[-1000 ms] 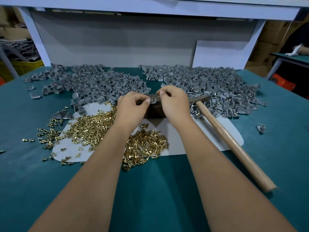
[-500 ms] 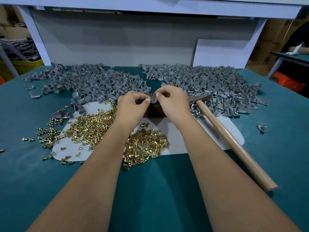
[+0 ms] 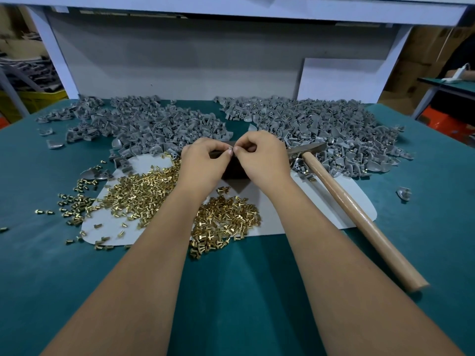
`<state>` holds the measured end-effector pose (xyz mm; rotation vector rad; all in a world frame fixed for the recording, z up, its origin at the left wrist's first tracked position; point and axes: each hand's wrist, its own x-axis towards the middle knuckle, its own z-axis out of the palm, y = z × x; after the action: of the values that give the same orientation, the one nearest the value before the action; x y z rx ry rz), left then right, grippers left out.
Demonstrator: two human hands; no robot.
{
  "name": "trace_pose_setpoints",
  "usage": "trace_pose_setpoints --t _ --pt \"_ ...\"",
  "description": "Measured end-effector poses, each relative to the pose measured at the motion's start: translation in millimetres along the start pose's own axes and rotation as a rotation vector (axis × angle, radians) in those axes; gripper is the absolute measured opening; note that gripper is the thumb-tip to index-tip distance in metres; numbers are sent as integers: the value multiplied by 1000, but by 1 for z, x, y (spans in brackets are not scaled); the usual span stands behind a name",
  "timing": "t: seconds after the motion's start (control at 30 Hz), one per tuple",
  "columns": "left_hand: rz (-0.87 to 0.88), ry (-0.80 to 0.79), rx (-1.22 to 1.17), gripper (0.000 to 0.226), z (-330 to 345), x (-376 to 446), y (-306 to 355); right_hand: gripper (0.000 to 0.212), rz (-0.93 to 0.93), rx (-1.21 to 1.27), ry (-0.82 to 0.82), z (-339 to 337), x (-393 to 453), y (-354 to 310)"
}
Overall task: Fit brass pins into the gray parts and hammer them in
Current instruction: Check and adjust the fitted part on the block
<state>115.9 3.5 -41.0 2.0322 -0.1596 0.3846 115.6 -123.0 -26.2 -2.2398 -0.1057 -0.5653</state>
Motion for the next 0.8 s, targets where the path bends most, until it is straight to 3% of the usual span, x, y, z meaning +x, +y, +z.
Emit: trace_pose_setpoints --t 0.3,0.47,0.6,0.7,0.8 --pt "34 30 83 16 2 0 0 12 -41 12 11 3 -2 3" --pt "53 56 144 16 2 -4 3 20 -22 198 38 -12 -16 5" --pt "63 71 194 17 2 -9 5 20 67 -50 178 -43 -19 13" --pt "78 71 216 18 1 -11 6 22 183 -416 331 -69 -25 27" --pt "87 68 231 17 0 -13 5 38 362 -679 244 -82 -35 41"
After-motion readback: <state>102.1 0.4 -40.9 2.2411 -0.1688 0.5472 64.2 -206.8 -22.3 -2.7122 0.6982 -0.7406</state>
